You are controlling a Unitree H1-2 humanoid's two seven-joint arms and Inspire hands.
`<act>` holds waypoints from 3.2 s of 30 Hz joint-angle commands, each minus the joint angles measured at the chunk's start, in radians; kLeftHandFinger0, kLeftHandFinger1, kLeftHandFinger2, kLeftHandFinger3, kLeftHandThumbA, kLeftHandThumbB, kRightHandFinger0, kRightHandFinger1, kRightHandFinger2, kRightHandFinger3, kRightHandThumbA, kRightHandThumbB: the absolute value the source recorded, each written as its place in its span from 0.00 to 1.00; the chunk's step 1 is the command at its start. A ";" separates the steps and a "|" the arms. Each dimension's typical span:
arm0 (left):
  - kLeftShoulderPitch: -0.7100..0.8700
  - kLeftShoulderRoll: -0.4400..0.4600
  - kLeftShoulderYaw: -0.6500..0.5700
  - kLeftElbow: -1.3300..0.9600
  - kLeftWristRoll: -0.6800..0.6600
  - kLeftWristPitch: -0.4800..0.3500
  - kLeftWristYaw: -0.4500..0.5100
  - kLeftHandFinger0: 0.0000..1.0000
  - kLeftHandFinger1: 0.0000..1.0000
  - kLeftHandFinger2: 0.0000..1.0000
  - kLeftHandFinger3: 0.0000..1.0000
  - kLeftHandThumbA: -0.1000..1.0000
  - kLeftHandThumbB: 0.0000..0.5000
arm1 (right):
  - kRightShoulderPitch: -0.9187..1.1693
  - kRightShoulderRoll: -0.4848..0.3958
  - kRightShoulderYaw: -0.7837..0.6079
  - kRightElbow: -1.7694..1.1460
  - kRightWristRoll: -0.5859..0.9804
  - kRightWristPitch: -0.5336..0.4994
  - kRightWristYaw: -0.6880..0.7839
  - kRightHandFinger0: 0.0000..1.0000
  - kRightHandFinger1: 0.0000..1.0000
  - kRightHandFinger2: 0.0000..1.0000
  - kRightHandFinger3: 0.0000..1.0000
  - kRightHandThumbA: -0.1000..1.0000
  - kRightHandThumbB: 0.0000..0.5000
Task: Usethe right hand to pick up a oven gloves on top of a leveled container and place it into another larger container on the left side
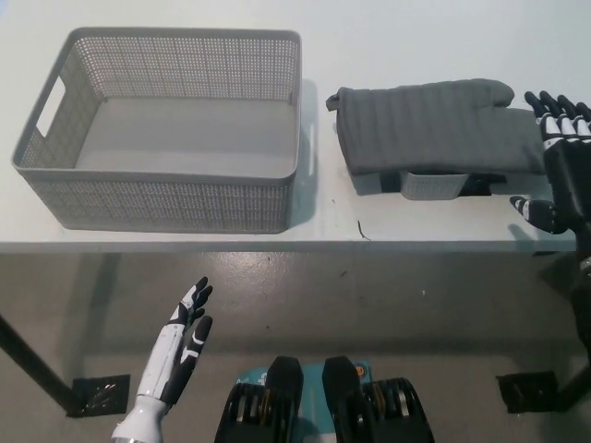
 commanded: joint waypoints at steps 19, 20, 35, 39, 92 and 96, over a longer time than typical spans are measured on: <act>-0.024 0.003 0.001 -0.020 0.009 -0.041 0.018 1.00 1.00 1.00 1.00 1.00 0.16 | -0.184 0.048 0.060 0.174 -0.005 0.053 -0.068 1.00 1.00 1.00 1.00 1.00 0.70; -0.024 0.002 0.001 -0.020 0.010 -0.040 0.018 1.00 1.00 1.00 1.00 1.00 0.16 | -0.192 0.049 0.062 0.191 -0.006 0.055 -0.071 1.00 1.00 1.00 1.00 1.00 0.70; -0.021 0.001 0.003 -0.025 0.004 -0.037 0.014 1.00 1.00 1.00 1.00 1.00 0.17 | -0.280 0.040 0.111 0.392 -0.001 0.071 -0.097 1.00 1.00 1.00 1.00 1.00 0.72; -0.022 0.003 0.004 -0.024 0.006 -0.040 0.014 1.00 1.00 1.00 1.00 1.00 0.18 | -0.349 0.038 0.110 0.532 0.020 -0.035 -0.267 1.00 1.00 1.00 1.00 1.00 0.66; -0.047 0.006 0.004 -0.011 0.026 -0.046 0.021 1.00 1.00 1.00 1.00 1.00 0.18 | -0.572 0.068 0.058 0.317 0.099 -0.374 -0.630 0.00 0.11 0.56 0.63 0.00 0.35; -0.047 0.008 0.005 -0.014 0.025 -0.041 0.018 1.00 1.00 1.00 1.00 1.00 0.20 | -0.598 0.113 0.095 0.346 0.096 -0.369 -0.593 0.00 0.18 0.64 0.71 0.00 0.32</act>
